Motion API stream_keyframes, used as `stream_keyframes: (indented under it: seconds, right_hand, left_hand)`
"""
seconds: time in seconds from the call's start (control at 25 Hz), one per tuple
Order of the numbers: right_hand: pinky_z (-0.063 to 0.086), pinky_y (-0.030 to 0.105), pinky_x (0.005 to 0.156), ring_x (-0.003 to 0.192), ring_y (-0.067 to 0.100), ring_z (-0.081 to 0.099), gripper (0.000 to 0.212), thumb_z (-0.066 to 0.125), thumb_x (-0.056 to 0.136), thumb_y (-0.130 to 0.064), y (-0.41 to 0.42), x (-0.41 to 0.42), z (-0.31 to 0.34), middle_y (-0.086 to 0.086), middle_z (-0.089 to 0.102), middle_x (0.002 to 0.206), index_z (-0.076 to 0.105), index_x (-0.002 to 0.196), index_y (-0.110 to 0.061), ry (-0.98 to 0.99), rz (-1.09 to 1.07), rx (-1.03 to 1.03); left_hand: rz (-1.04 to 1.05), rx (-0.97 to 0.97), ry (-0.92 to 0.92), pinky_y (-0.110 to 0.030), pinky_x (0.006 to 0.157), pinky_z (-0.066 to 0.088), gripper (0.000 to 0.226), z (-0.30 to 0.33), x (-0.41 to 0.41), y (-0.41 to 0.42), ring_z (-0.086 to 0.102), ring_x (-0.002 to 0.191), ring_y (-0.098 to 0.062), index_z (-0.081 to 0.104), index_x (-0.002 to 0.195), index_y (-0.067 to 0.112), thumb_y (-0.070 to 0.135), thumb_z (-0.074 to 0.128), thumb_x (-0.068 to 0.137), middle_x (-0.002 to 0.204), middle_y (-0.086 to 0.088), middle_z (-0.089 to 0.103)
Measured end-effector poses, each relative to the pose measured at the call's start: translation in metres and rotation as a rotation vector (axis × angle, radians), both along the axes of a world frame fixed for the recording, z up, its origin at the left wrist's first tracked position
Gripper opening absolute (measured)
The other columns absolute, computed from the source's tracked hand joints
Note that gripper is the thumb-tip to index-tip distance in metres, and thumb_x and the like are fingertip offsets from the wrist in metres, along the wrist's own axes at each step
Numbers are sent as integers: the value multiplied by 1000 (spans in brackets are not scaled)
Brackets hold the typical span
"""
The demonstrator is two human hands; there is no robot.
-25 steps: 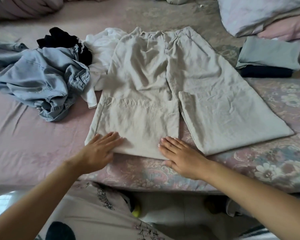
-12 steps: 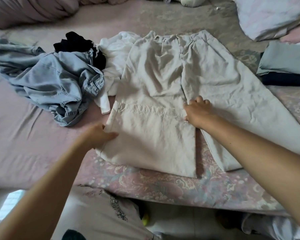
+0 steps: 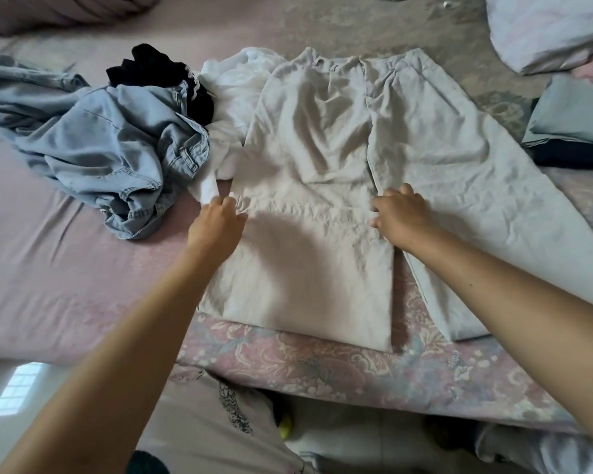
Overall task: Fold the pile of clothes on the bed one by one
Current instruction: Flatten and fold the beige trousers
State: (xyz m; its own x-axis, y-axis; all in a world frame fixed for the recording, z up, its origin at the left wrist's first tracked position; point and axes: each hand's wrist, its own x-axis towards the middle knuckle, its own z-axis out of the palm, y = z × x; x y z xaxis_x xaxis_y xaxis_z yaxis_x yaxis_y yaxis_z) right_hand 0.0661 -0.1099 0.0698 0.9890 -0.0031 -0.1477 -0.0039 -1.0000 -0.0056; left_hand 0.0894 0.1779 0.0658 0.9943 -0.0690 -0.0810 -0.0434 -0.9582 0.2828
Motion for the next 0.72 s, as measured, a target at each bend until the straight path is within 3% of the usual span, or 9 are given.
stream_keyframes:
  seconds: [0.16,0.24,0.4,0.6,0.72]
  right_hand:
    - [33,37,89,115,31,38,22,50,97,-18,-5,-1,-3,10,55,117,61,112,-8,-26,15,0]
    - [33,37,88,113,31,39,21,49,97,-18,-6,-2,-5,10,55,115,62,109,-7,-40,19,16]
    - [33,37,88,112,31,40,23,45,96,-9,-4,0,-4,9,56,113,62,113,-8,-73,-20,32]
    - [33,38,88,113,32,40,30,44,90,1,-5,-3,-8,8,54,114,60,113,-10,-83,-17,-8]
    - [33,38,85,111,34,41,27,47,89,4,-6,0,-9,12,55,112,61,110,-5,-162,-20,-5]
  left_hand:
    - [121,-54,-5,-50,93,39,36,-13,31,-16,45,118,-41,48,128,2,17,48,95,128,-22,45]
    - [210,-55,34,-49,89,42,31,-18,40,-8,50,112,-42,55,118,0,19,50,94,121,-22,50]
    - [146,-17,23,-49,81,46,22,-18,49,0,56,100,-43,60,101,-6,12,53,91,106,-25,58]
    - [201,-153,4,-44,87,42,26,-16,48,-2,52,108,-41,52,113,3,19,52,92,117,-22,56]
    - [262,-209,-133,-41,87,41,23,-8,52,-5,53,108,-37,54,113,6,13,48,91,116,-20,58]
